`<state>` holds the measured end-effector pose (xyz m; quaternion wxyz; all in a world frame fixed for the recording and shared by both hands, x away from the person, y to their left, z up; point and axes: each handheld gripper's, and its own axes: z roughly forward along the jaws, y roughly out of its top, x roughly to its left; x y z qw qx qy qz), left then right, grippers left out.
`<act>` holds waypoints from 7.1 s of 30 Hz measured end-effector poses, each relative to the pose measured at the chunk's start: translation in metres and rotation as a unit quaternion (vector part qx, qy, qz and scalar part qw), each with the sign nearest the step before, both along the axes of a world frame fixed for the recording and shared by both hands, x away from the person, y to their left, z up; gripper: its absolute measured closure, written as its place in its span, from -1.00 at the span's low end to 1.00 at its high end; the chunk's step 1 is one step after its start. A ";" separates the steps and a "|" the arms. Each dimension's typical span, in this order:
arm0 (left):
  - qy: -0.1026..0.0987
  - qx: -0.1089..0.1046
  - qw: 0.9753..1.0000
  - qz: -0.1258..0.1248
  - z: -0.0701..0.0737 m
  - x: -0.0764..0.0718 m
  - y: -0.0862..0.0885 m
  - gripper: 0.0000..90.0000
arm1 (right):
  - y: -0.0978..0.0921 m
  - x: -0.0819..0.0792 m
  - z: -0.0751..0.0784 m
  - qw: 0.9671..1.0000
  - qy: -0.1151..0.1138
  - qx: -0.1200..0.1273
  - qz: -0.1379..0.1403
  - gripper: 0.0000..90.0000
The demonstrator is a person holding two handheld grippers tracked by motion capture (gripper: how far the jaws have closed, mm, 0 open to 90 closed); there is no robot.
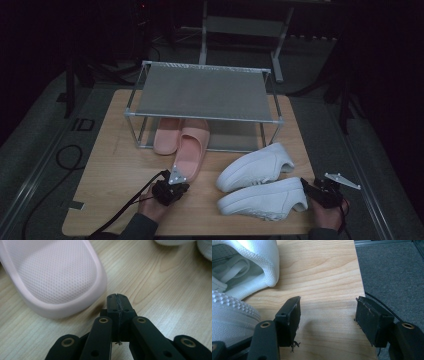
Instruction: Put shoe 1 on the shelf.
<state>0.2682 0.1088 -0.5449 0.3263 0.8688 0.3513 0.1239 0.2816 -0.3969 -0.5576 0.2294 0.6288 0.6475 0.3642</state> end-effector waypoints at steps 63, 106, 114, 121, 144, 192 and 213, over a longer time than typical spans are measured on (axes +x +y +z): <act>-0.032 -0.037 0.996 0.074 0.018 0.060 -0.006 1.00 | 0.000 0.000 0.000 1.000 0.000 0.000 0.000 -0.20; -0.032 -0.060 0.993 0.093 0.001 0.097 -0.030 1.00 | 0.000 0.000 0.000 1.000 0.000 0.000 0.001 -0.20; -0.030 -0.074 0.991 0.105 -0.001 0.106 -0.029 1.00 | 0.000 0.000 0.000 1.000 0.000 0.000 0.001 -0.20; -0.030 -0.077 0.990 0.111 -0.003 0.114 -0.030 1.00 | 0.000 0.000 0.000 1.000 0.000 0.000 0.001 -0.20; -0.059 -0.037 0.987 0.145 0.023 0.075 0.049 1.00 | 0.000 0.000 0.000 1.000 0.000 0.000 0.002 -0.20; -0.032 -0.061 0.987 0.144 0.016 0.096 0.053 1.00 | 0.000 -0.001 0.000 1.000 0.001 0.002 0.001 -0.20; -0.019 -0.120 0.990 0.072 0.037 0.053 0.041 0.46 | 0.000 -0.001 0.000 1.000 0.001 0.000 0.002 -0.19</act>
